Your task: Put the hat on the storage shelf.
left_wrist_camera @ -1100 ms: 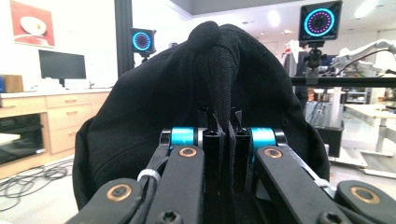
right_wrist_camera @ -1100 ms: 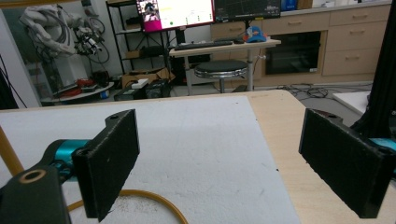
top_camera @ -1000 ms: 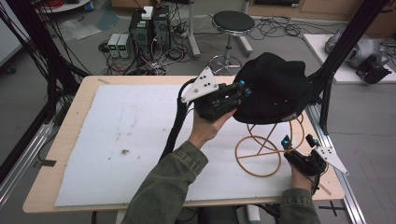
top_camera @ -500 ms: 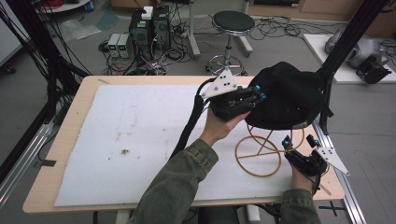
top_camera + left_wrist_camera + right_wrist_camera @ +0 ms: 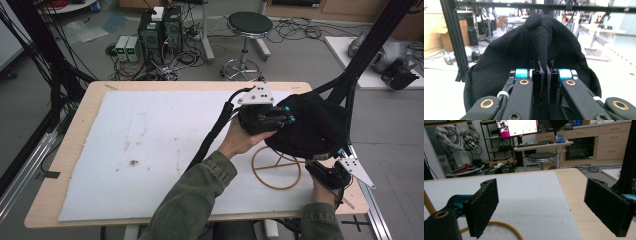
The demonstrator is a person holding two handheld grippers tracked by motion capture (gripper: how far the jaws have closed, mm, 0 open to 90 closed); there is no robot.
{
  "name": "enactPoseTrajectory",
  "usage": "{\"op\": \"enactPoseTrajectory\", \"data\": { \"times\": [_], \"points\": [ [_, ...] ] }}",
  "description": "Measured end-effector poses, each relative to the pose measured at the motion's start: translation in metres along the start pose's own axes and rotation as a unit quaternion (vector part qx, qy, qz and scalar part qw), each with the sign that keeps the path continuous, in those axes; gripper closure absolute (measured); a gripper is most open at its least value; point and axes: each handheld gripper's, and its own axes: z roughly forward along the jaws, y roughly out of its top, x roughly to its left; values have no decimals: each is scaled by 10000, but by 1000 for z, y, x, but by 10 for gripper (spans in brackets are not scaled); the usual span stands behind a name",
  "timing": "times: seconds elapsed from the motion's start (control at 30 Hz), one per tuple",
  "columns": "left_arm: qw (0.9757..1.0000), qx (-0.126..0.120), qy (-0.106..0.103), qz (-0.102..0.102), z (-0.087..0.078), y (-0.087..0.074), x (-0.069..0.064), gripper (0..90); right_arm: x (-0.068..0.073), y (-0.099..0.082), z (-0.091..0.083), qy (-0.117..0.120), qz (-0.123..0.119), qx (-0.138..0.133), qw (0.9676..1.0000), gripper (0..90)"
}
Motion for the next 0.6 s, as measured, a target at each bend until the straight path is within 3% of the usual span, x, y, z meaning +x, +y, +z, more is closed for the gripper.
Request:
{"op": "enactPoseTrajectory", "data": {
  "times": [0.6],
  "points": [
    [9996, 194, 129, 140, 2, -4, -7, 829, -1, 0, -1, -32, 59, 2, 10000, 115]
  ]
}}
